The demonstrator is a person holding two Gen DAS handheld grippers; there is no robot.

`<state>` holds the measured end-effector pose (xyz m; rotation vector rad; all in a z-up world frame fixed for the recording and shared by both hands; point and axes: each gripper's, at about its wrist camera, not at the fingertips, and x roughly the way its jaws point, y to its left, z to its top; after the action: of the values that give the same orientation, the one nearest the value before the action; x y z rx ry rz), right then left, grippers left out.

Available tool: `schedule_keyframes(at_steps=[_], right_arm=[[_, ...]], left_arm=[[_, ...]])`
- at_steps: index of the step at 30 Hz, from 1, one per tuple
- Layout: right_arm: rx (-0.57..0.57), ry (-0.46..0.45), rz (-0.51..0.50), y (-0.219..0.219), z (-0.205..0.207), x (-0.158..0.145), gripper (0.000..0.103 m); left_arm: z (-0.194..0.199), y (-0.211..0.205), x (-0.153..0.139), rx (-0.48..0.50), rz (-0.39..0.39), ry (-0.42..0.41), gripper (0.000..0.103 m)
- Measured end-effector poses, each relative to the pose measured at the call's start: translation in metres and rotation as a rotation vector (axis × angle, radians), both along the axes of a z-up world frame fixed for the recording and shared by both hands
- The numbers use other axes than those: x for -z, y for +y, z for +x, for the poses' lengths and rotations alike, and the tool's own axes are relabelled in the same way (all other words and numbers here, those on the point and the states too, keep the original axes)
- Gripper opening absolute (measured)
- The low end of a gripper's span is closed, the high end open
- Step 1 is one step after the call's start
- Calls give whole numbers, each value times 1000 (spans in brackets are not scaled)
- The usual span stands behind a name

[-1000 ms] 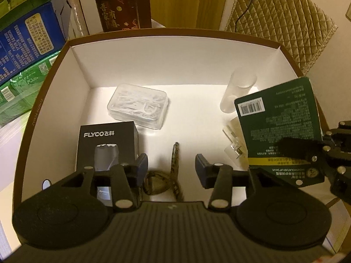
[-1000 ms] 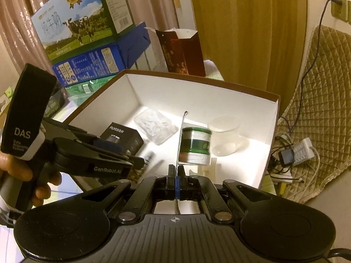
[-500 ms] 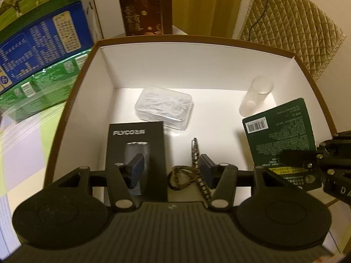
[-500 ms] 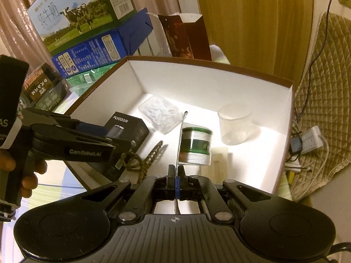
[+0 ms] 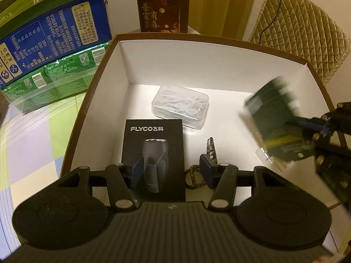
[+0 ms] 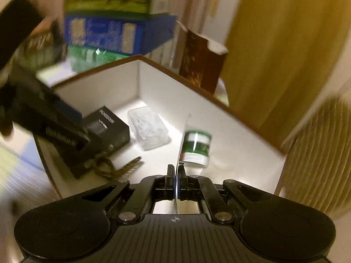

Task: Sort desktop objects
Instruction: 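Lower the green card package into the box and open the right tool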

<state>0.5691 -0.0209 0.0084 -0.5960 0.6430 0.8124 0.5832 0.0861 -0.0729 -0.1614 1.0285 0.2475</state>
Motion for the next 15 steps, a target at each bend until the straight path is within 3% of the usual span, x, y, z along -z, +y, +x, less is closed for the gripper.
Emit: schedule_keyframes(at_steps=[2,3,4,5,7,10,15], right_arm=[[-56,-38,-54,5,-7,6,2],[-68,-35,-60,6,-9,9,9],[-72,-21,-62,4,-9,12,33],[-70,-1,-54,2,-10,13,64],[-37,15,13,-6,-8,9,69],[-3,134,77,-12,2,5,70],[80,243,130,-20,17,5,81]], left_arm=[[-2,2,-1,-1,-1,1,53],[-3,3,-1,-2,-2,2,54],[-4,4,-1,-3,-2,2,54],[-5,5,-1,-4,-3,2,55],[-7,6,-2,-5,-4,2,59],[-9,8,-1,-8,2,5,61],[-10,6,-2,-6,4,13,74]])
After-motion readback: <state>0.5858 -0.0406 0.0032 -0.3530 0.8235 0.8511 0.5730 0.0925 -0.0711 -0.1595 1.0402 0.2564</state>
